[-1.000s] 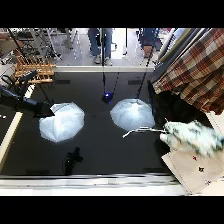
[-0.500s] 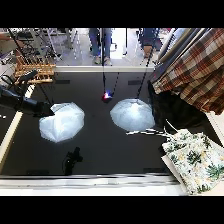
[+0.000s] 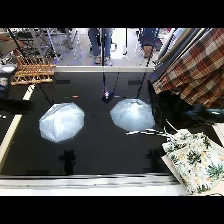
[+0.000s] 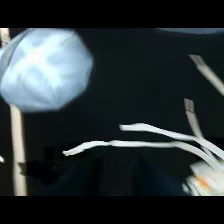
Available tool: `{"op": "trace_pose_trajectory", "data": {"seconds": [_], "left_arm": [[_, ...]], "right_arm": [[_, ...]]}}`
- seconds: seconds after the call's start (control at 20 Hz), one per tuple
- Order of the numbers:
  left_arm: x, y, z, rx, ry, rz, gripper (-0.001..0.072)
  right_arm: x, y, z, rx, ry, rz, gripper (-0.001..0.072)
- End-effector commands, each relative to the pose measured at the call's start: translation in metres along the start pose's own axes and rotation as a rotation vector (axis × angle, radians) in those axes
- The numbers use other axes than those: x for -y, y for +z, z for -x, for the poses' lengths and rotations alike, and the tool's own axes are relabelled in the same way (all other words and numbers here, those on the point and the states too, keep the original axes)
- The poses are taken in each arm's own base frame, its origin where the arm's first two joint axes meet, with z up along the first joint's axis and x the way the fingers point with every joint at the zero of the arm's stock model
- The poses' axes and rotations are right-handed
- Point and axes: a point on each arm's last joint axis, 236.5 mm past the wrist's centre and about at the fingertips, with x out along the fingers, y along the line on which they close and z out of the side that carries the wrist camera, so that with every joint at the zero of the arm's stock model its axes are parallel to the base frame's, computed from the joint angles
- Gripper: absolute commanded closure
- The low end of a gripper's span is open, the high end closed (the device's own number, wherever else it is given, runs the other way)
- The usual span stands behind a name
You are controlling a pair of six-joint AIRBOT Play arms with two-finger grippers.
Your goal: Fold the clothes and pants, and hang the long-sleeved shirts on hangers.
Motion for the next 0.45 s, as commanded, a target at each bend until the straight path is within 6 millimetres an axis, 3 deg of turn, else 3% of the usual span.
{"op": "trace_pose_trajectory", "data": {"seconds": [0.0,0.1,0.2,0.4], "left_arm": [[-0.040,0.035,0.041,0.217,0.175,0.038,0.0694],[-0.040,0.035,0.046,0.228,0.176,0.039,0.0693],[-0.040,0.035,0.046,0.227,0.176,0.039,0.0693],[-0.040,0.035,0.045,0.225,0.175,0.039,0.0693]], "right_arm": [[-0.078,0.007,-0.067,0.142,-0.054,0.388,0.0658],[-0.103,0.051,-0.064,0.374,-0.152,0.630,0.0700],[-0.133,0.093,-0.041,0.618,-0.136,0.669,0.0667],[-0.160,0.137,0.005,0.915,-0.110,0.662,0.0667]]}}
